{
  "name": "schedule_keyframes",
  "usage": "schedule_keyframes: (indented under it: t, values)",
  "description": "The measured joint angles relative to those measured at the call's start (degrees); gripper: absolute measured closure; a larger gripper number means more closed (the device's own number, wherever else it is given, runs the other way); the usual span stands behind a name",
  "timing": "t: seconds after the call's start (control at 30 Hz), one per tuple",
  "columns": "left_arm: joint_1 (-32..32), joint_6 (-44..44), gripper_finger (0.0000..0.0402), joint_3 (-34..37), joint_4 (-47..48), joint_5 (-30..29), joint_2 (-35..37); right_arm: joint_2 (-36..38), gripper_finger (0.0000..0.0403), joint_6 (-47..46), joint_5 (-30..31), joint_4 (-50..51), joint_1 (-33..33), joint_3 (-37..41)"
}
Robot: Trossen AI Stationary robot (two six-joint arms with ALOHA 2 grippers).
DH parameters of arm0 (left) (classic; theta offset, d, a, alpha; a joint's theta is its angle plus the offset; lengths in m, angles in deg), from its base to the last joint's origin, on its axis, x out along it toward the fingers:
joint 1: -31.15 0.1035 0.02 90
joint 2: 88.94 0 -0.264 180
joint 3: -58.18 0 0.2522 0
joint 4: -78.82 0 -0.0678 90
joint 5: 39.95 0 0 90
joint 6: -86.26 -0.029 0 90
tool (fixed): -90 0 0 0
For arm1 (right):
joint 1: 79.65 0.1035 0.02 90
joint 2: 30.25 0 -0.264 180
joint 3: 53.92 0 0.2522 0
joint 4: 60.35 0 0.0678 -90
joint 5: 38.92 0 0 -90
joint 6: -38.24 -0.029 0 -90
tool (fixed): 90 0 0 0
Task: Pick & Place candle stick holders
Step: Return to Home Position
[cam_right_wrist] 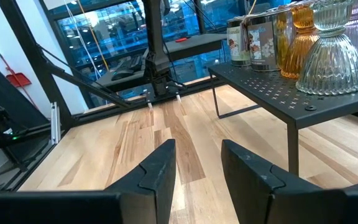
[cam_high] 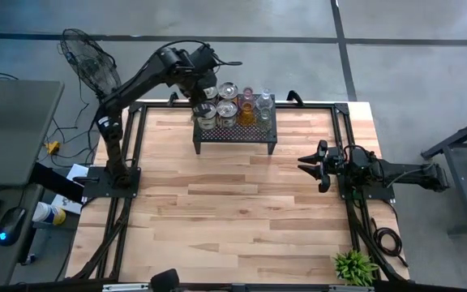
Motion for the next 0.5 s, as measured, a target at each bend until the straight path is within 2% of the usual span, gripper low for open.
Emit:
schedule_keyframes:
  t: [0.5]
  values:
    - [-8.4, 0.0, 0.0318, 1.4, -10.6, 5.8, 6.7, 0.0, 0.0281, 0.0, 0.0, 0.0, 0.0, 0.0]
